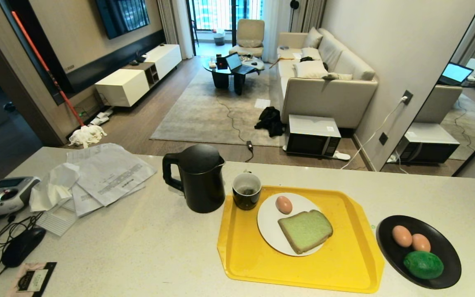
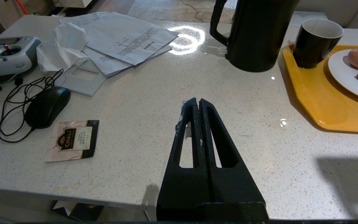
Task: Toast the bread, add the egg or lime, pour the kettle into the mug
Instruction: Pick up the kettle
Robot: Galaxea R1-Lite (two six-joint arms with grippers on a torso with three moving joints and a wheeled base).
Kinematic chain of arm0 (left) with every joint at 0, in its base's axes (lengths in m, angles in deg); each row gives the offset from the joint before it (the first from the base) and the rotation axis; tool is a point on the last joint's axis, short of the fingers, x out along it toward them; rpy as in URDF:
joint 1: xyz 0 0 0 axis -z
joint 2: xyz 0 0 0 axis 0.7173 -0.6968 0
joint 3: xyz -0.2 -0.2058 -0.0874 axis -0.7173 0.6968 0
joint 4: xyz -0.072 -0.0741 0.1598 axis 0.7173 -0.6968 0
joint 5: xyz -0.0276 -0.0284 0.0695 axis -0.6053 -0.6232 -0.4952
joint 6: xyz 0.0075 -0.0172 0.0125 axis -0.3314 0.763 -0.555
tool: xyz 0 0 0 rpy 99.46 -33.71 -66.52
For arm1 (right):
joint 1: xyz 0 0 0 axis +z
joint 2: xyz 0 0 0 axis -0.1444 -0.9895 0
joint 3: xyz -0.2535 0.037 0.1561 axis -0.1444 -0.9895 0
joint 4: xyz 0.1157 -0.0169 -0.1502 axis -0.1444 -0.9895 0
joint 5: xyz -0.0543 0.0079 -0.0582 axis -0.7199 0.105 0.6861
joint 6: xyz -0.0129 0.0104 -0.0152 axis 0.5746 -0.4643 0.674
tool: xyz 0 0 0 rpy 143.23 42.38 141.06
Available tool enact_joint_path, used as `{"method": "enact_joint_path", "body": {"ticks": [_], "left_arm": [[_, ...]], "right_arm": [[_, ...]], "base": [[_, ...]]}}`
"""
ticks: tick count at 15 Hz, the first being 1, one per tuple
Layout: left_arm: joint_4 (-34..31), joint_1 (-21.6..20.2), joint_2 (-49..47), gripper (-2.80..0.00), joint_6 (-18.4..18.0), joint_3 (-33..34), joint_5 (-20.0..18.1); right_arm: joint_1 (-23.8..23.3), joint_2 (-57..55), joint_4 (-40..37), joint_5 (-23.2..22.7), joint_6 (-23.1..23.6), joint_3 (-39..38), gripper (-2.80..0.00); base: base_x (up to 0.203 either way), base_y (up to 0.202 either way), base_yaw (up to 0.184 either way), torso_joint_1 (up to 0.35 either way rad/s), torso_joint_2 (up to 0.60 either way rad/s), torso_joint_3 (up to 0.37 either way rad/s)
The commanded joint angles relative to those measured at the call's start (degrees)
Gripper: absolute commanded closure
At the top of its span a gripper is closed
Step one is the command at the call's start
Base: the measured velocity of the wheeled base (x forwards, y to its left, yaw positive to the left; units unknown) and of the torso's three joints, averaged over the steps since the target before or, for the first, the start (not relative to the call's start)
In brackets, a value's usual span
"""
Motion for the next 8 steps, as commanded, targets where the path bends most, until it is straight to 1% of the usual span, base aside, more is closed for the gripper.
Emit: {"method": "enact_joint_path", "body": {"ticks": [1, 2, 4, 7, 8], "left_arm": [[0.02, -0.06, 0.04, 0.00, 0.01, 0.01, 0.01], [0.02, 0.03, 0.04, 0.00, 0.01, 0.01, 0.01], [0.02, 0.02, 0.04, 0.00, 0.01, 0.01, 0.01], [0.02, 0.03, 0.04, 0.00, 0.01, 0.01, 0.01], [0.02, -0.06, 0.04, 0.00, 0.01, 0.01, 0.01]], "right_arm": [[0.00, 1.58, 0.18, -0.11, -0.25, -5.47, 0.00], [-0.01, 1.58, 1.48, -0.29, -0.97, -8.74, 0.00], [-0.02, 1.58, 7.52, -1.54, -1.78, -16.77, 0.00], [-0.01, 1.58, 23.49, -2.89, -1.21, -30.15, 0.00], [-0.01, 1.58, 25.21, -3.32, -1.68, -31.90, 0.00]], "base": [[0.000, 0.000, 0.000, 0.000, 0.00, 0.000], [0.000, 0.000, 0.000, 0.000, 0.00, 0.000], [0.000, 0.000, 0.000, 0.000, 0.00, 0.000], [0.000, 0.000, 0.000, 0.000, 0.00, 0.000], [0.000, 0.000, 0.000, 0.000, 0.00, 0.000]]}}
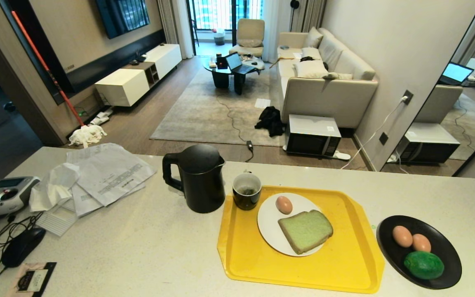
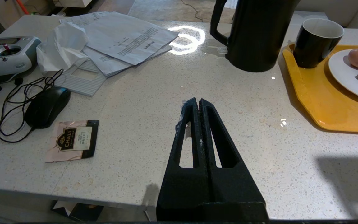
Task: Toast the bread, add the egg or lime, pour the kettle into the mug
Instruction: Pick up the kettle
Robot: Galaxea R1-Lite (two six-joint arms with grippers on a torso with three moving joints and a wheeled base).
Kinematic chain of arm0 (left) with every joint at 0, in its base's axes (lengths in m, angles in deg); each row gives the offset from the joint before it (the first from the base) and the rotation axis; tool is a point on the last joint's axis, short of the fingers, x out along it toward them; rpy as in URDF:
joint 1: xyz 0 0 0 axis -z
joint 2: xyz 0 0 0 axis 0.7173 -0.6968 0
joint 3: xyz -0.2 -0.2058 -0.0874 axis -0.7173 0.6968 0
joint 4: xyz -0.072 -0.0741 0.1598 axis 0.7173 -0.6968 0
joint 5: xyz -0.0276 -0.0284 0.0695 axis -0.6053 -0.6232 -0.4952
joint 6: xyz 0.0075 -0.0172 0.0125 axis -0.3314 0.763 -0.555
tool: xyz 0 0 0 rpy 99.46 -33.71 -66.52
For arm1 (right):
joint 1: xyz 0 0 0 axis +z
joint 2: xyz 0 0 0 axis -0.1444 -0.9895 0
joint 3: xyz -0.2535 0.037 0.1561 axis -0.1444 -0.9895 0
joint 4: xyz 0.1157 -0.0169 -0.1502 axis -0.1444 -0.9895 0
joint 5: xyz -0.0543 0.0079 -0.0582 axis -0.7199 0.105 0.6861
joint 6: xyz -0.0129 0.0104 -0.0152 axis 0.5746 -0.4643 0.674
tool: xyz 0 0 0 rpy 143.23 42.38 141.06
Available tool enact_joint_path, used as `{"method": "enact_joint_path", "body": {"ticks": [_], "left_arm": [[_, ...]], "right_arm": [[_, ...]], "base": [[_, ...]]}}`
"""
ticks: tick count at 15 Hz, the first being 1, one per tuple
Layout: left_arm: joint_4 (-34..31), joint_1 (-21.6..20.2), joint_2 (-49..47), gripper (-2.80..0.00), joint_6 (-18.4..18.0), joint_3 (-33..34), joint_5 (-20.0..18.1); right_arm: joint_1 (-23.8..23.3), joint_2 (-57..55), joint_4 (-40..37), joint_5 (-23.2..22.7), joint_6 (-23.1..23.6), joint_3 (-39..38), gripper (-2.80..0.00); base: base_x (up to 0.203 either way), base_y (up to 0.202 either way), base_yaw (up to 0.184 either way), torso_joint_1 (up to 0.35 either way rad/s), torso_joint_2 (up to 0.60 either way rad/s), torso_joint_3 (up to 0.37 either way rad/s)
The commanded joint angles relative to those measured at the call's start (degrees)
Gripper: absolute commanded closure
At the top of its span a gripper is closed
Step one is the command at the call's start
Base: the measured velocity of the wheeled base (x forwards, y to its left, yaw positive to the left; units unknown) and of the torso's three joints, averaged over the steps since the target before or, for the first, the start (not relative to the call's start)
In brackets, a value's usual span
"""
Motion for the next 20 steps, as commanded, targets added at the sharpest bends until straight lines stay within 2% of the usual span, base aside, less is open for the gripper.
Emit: {"method": "enact_joint_path", "body": {"ticks": [1, 3, 5, 11, 20], "left_arm": [[0.04, 0.00, 0.04, 0.00, 0.10, 0.01, 0.04], [0.04, -0.07, 0.04, 0.00, 0.01, 0.01, 0.04], [0.04, -0.03, 0.04, 0.00, 0.01, 0.01, 0.04], [0.04, -0.09, 0.04, 0.00, 0.01, 0.01, 0.04], [0.04, -0.09, 0.04, 0.00, 0.01, 0.01, 0.04]], "right_arm": [[0.00, -0.15, 4.92, -1.34, -1.05, -4.02, 0.00], [0.04, -0.15, 2.81, -4.22, -1.37, -3.96, 0.00], [-0.02, -0.15, -2.45, -5.45, -1.33, -3.96, 0.00], [0.00, -0.15, -2.50, -5.49, -1.32, -3.88, 0.00], [0.03, -0.15, -2.47, -5.32, -3.89, -3.88, 0.00]], "base": [[0.000, 0.000, 0.000, 0.000, 0.00, 0.000], [0.000, 0.000, 0.000, 0.000, 0.00, 0.000], [0.000, 0.000, 0.000, 0.000, 0.00, 0.000], [0.000, 0.000, 0.000, 0.000, 0.00, 0.000], [0.000, 0.000, 0.000, 0.000, 0.00, 0.000]]}}
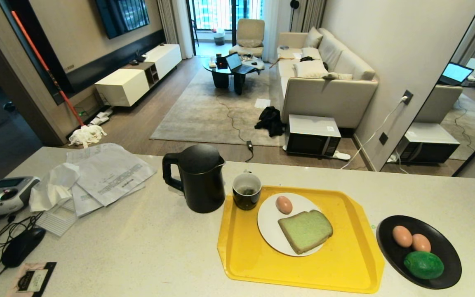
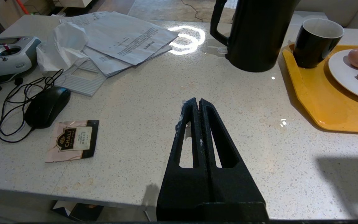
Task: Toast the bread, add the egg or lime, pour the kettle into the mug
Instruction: Pick up the kettle
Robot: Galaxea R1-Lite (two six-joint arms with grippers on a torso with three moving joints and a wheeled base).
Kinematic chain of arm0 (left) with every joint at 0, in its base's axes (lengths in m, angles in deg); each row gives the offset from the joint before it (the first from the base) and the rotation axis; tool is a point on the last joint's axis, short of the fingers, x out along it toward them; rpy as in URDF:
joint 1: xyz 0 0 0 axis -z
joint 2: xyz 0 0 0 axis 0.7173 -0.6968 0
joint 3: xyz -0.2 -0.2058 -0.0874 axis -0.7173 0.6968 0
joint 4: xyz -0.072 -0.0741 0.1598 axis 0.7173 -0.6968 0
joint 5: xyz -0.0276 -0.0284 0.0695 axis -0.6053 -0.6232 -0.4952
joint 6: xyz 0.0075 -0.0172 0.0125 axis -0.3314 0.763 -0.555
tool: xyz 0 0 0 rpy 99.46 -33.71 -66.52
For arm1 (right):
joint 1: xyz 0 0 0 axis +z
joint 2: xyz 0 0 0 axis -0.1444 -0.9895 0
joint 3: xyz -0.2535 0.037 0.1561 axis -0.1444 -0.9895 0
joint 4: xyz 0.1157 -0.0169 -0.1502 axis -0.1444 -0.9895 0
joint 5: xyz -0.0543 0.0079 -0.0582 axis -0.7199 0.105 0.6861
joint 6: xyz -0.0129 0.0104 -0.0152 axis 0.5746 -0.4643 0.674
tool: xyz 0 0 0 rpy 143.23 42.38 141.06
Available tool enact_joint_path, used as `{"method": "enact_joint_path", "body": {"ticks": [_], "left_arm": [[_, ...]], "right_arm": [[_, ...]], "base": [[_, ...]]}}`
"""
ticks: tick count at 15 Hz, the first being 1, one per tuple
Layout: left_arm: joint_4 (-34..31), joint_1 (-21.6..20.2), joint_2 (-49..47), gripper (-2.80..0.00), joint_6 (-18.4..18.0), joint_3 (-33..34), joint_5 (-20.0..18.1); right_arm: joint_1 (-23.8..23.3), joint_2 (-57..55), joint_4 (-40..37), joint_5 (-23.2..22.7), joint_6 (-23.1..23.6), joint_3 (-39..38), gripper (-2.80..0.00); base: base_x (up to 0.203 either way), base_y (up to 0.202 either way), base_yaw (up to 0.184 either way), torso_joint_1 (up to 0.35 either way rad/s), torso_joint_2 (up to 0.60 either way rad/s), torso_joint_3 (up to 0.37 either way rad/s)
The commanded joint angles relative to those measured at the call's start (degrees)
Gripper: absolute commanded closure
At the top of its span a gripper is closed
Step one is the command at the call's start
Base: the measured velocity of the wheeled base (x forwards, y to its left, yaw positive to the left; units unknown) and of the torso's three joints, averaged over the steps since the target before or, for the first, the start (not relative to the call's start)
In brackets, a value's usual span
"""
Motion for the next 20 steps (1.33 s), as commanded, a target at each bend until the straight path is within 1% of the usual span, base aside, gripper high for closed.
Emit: {"method": "enact_joint_path", "body": {"ticks": [1, 17, 20], "left_arm": [[0.02, -0.04, 0.04, 0.00, -0.01, 0.01, 0.01], [0.02, -0.03, 0.04, 0.00, -0.01, 0.01, 0.01], [0.02, 0.05, 0.04, 0.00, -0.01, 0.01, 0.01]], "right_arm": [[0.03, -0.13, 0.08, 0.02, -0.39, 0.00, 0.00], [-0.06, -0.13, 0.02, 0.02, -0.21, 0.00, 0.00], [0.01, -0.13, 0.02, 0.02, -0.21, 0.00, 0.00]], "base": [[0.000, 0.000, 0.000, 0.000, 0.00, 0.000], [0.000, 0.000, 0.000, 0.000, 0.00, 0.000], [0.000, 0.007, -0.118, 0.011, 0.00, 0.001]]}}
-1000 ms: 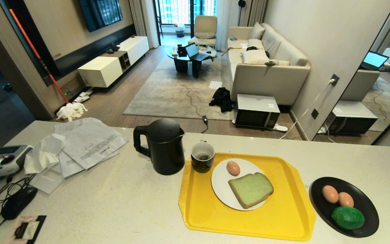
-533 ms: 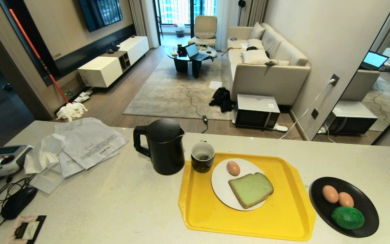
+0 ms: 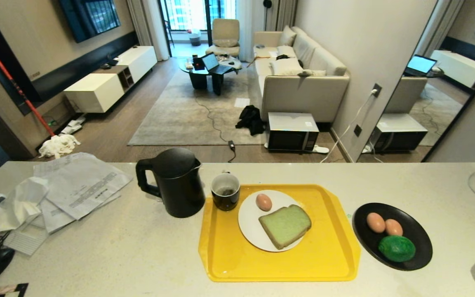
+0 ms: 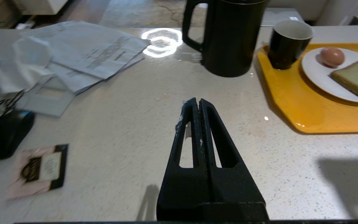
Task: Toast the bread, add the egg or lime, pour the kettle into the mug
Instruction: Pick up the kettle
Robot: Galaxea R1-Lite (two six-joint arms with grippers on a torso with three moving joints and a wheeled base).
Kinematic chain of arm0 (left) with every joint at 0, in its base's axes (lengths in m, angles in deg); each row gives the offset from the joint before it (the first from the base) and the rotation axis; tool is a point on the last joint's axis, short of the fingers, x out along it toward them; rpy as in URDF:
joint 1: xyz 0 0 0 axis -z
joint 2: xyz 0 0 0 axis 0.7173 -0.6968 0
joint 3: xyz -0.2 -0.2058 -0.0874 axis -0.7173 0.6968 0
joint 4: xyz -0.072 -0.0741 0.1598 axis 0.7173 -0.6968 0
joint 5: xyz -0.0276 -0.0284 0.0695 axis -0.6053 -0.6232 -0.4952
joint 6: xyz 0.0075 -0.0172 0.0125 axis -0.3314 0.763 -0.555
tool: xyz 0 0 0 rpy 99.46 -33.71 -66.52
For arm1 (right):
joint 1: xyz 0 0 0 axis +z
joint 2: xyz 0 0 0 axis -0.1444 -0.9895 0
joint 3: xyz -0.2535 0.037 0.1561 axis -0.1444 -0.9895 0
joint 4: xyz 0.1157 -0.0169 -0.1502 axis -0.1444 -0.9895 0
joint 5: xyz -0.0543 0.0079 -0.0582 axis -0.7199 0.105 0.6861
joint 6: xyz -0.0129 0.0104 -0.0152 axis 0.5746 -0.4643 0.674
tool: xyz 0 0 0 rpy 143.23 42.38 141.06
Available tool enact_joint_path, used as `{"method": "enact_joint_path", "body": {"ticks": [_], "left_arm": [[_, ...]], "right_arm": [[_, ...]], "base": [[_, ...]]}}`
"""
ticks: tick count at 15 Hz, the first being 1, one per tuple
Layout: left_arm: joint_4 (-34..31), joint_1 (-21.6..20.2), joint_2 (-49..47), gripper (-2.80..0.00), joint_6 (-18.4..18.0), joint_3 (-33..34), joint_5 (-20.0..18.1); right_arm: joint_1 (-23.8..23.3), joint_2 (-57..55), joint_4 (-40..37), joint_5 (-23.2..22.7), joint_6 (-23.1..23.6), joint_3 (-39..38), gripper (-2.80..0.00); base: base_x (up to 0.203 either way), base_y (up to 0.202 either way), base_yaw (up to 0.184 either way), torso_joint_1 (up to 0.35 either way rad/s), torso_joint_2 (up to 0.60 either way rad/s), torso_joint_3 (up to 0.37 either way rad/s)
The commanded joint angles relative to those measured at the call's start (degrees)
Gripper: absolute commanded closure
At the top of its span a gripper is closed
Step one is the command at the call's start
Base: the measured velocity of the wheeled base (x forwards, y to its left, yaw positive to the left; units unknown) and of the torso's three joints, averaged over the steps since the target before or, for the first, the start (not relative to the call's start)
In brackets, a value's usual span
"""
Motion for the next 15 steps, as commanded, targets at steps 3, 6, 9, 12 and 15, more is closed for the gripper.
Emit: {"method": "enact_joint_path", "body": {"ticks": [3, 6, 9, 12, 15], "left_arm": [[0.05, -0.08, 0.04, 0.00, 0.00, 0.01, 0.01], [0.05, -0.01, 0.04, 0.00, 0.01, 0.01, 0.01], [0.05, -0.08, 0.04, 0.00, 0.09, 0.01, 0.01], [0.05, -0.02, 0.04, 0.00, 0.00, 0.01, 0.01], [0.05, -0.04, 0.04, 0.00, 0.00, 0.01, 0.01]], "right_arm": [[0.06, -0.10, -0.02, -0.02, -0.04, 0.00, 0.00], [0.06, -0.10, -0.02, -0.02, -0.08, 0.00, 0.00], [0.06, -0.10, -0.02, -0.02, -0.08, 0.00, 0.00], [0.01, -0.10, -0.02, -0.02, -0.08, 0.00, 0.00], [0.06, -0.10, -0.02, -0.02, -0.08, 0.00, 0.00]], "base": [[0.002, 0.004, -0.100, 0.006, 0.00, 0.001], [0.000, 0.000, 0.000, 0.000, 0.00, 0.000], [0.000, 0.000, 0.000, 0.000, 0.00, 0.000], [0.000, 0.000, 0.000, 0.000, 0.00, 0.000], [0.000, 0.000, 0.000, 0.000, 0.00, 0.000]]}}
